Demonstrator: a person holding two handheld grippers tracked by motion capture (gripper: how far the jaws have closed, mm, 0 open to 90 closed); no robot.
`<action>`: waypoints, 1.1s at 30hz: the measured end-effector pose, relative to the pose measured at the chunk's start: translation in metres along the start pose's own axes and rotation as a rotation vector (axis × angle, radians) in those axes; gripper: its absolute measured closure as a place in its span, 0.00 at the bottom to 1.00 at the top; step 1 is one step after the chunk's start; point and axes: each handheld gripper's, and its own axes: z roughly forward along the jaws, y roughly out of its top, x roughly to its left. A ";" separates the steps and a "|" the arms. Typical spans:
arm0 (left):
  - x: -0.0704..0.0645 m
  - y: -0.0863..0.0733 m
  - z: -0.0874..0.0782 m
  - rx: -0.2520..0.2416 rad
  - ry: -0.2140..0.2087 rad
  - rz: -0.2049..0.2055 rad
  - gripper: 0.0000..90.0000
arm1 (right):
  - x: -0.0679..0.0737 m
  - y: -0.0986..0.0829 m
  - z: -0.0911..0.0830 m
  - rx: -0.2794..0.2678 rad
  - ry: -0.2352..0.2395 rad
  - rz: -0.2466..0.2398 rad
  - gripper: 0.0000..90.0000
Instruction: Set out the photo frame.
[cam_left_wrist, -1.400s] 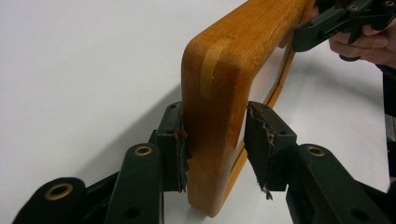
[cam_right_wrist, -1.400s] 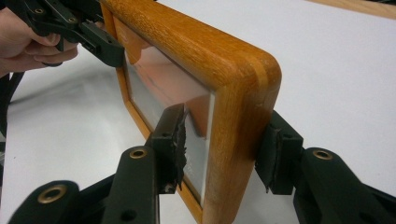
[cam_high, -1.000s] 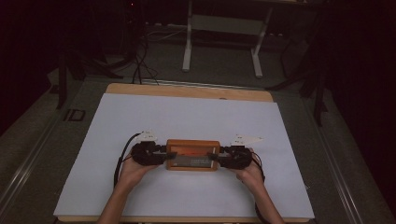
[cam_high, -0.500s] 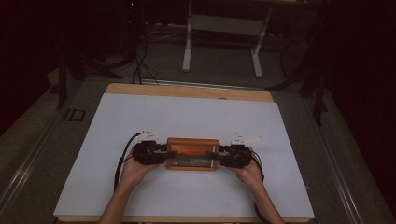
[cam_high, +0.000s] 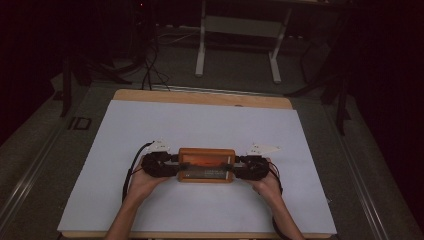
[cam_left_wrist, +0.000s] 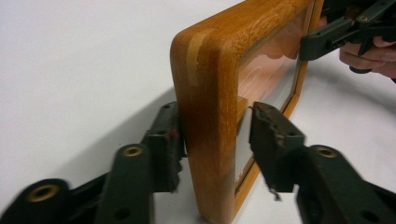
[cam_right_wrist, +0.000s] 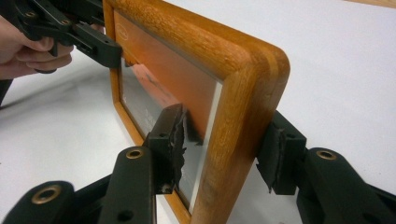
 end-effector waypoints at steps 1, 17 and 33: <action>0.001 0.000 0.000 -0.002 -0.001 -0.001 0.58 | 0.000 0.000 0.000 0.004 -0.001 -0.001 0.58; 0.003 0.000 -0.012 -0.023 0.029 -0.003 0.50 | -0.001 0.003 -0.008 0.013 -0.017 -0.006 0.47; 0.006 0.001 -0.027 -0.064 0.059 -0.005 0.49 | -0.008 0.004 -0.022 0.012 -0.013 -0.006 0.46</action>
